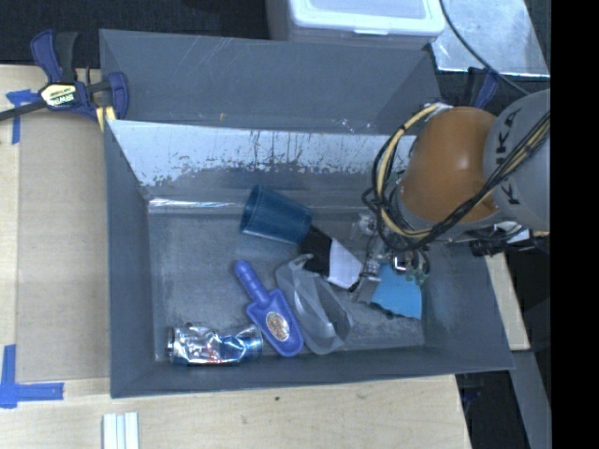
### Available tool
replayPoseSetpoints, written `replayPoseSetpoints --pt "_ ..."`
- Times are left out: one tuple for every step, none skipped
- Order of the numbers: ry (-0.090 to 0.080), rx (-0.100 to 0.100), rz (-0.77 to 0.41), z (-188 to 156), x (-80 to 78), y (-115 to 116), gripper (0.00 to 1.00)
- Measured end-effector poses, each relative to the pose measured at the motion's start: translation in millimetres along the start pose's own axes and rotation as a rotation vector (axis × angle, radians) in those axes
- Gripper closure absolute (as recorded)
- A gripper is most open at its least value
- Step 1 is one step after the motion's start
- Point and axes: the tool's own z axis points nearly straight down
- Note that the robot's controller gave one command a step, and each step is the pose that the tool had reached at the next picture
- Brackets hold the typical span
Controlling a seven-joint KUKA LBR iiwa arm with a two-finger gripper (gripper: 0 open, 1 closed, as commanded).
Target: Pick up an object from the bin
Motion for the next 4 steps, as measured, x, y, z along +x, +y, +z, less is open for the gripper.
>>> replayPoseSetpoints --pt "0.004 -0.001 0.035 -4.8 8.1 1.1 0.0" --pt "0.001 -0.001 -0.113 26.4 -16.0 9.0 0.0" --pt "-0.005 -0.004 0.318 40.0 -11.0 -19.6 1.0" --pt "-0.005 -0.004 0.317 40.0 -11.0 -19.6 1.0"
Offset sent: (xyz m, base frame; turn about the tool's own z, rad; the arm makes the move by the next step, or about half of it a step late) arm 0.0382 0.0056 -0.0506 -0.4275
